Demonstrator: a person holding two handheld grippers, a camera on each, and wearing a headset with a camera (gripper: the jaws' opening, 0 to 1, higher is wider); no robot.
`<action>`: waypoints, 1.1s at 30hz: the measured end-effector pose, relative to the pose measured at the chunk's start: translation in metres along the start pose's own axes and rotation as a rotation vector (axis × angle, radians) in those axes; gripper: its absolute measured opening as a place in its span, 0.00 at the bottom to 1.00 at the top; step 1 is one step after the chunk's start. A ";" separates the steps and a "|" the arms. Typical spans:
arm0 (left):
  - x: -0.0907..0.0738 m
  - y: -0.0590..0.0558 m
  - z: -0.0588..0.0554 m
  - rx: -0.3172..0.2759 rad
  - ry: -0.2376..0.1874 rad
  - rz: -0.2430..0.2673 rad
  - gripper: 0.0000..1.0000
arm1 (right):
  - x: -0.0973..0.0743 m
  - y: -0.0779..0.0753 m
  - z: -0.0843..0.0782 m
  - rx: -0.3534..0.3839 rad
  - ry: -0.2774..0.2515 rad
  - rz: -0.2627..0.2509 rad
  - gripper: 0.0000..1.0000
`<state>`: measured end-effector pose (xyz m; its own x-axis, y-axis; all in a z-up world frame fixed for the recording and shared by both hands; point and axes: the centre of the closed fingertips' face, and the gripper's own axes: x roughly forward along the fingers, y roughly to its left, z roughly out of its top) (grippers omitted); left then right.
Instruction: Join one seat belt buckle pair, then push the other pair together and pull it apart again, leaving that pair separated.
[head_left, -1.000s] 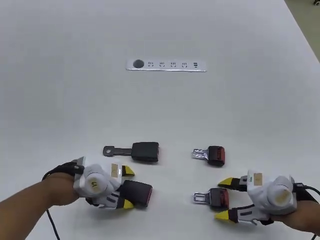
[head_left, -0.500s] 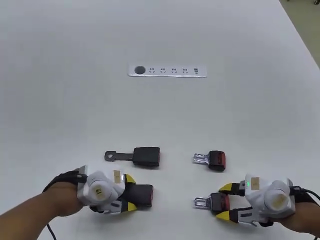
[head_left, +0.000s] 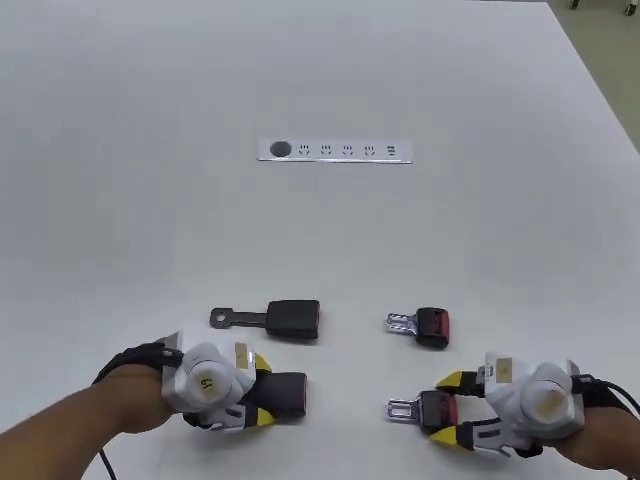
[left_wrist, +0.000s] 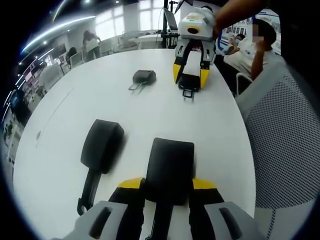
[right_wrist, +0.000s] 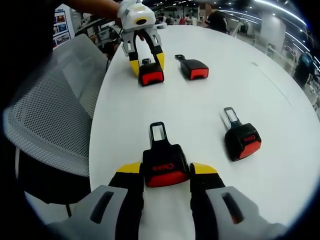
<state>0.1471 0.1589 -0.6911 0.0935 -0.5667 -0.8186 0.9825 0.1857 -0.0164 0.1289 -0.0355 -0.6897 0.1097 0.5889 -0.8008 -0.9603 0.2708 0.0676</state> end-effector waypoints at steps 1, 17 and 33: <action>0.000 0.000 0.000 0.001 0.002 -0.001 0.35 | -0.001 0.000 0.001 0.001 0.000 -0.001 0.35; 0.000 -0.001 0.002 0.043 0.051 -0.033 0.35 | 0.014 -0.006 0.011 -0.001 -0.015 0.004 0.35; 0.000 -0.001 -0.001 0.054 0.081 -0.050 0.35 | 0.036 -0.008 0.049 -0.022 -0.074 0.027 0.35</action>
<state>0.1455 0.1591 -0.6913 0.0327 -0.5069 -0.8614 0.9931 0.1137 -0.0292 0.1534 0.0203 -0.6898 0.1018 0.6509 -0.7523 -0.9684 0.2378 0.0747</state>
